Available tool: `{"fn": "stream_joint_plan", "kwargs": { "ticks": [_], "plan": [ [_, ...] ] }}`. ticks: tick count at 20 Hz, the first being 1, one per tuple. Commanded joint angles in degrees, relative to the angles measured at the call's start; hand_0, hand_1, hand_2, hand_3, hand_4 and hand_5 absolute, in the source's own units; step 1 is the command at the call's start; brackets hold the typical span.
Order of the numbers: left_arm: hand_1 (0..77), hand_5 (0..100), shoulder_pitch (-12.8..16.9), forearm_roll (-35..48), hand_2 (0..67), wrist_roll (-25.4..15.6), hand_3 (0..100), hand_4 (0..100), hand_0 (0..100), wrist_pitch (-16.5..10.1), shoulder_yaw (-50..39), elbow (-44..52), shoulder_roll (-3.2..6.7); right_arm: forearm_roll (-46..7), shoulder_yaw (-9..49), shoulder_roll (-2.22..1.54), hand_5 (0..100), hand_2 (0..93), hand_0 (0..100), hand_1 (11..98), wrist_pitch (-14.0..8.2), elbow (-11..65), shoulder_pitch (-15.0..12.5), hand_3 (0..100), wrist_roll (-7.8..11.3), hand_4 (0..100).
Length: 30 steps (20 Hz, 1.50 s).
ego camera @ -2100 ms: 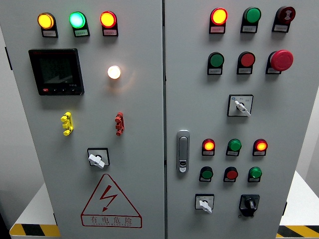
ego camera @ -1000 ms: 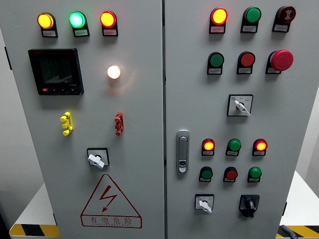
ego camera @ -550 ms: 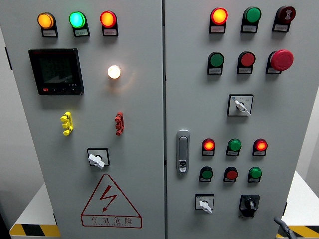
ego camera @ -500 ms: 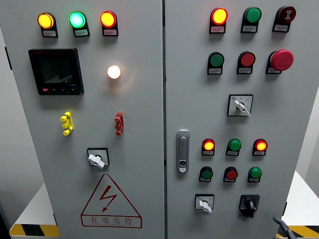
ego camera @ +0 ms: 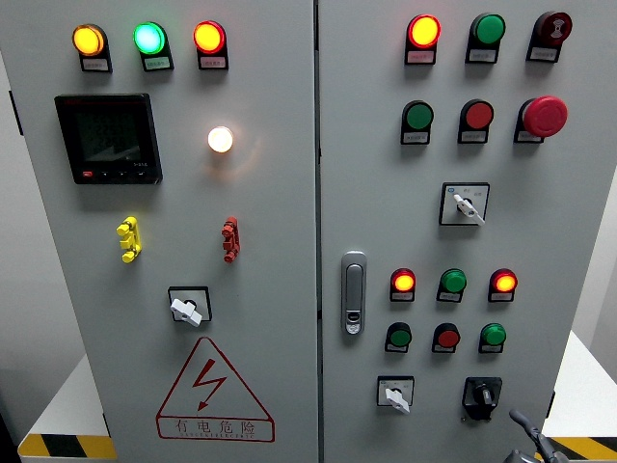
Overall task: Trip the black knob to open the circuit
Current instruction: 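Raise the right hand up toward the black rotary knob, then grip the black rotary knob with the right hand and twist it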
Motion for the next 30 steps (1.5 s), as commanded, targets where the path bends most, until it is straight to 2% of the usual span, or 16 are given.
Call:
{"fn": "stream_joint_plan", "kwargs": {
  "ticks": [1,2,5,13,14,15,18,20,27,28,30],
  "plan": [
    [0.0,9,0.1,0.0,19.5,0.0,26,10,0,0.0,0.0,0.0,0.00,0.0,-0.4,0.01,100,0.0,100,79.5,0.0,-0.3,0.4,84,-0.23,96],
    [0.0,9,0.1,0.0,19.5,0.0,26,10,0,0.0,0.0,0.0,0.00,0.0,-0.6,0.09,100,0.0,100,79.5,0.0,-0.5,0.4,84,-0.23,96],
    [0.0,9,0.0,0.0,19.5,0.0,26,10,0,0.0,0.0,0.0,0.00,0.0,-0.9,0.01,100,0.0,100,79.4,0.0,-1.0,0.5,84,-0.23,96],
    [0.0,9,0.1,0.0,19.5,0.0,26,10,0,0.0,0.0,0.0,0.00,0.0,-1.5,0.09,100,0.0,100,78.3,0.0,-2.7,2.1,84,-0.23,96],
    [0.0,9,0.1,0.0,19.5,0.0,26,10,0,0.0,0.0,0.0,0.00,0.0,-1.6,0.01,100,0.0,100,78.1,0.0,-2.8,2.3,84,-0.23,96],
    [0.0,9,0.1,0.0,19.5,0.0,26,10,0,0.0,0.0,0.0,0.00,0.0,-1.7,0.09,100,0.0,100,78.0,0.1,-2.9,2.5,84,-0.23,96],
    [0.0,9,0.1,0.0,19.5,0.0,26,10,0,0.0,0.0,0.0,0.00,0.0,-2.1,0.01,100,0.0,100,77.7,0.0,-3.1,2.6,84,-0.49,96],
    [0.0,9,0.1,0.0,19.5,0.0,26,10,0,0.0,0.0,0.0,0.00,0.0,-2.4,0.09,100,0.0,100,77.5,0.0,-3.1,2.7,84,-0.49,96],
    [0.0,9,0.0,0.0,19.5,0.0,26,10,0,0.0,0.0,0.0,0.00,0.0,-2.9,0.01,100,0.0,100,77.4,0.1,-3.1,3.3,84,-0.67,96],
    [0.0,9,0.0,0.0,19.5,0.0,26,10,0,0.0,0.0,0.0,0.00,0.0,-3.1,0.09,100,0.0,100,77.3,0.1,-3.1,3.3,84,-0.67,96],
    [0.0,9,0.1,0.0,19.5,0.0,26,10,0,0.0,0.0,0.0,0.00,0.0,-3.3,0.09,100,0.0,100,77.2,0.1,-3.0,3.3,84,-1.37,96]
  ]
}}
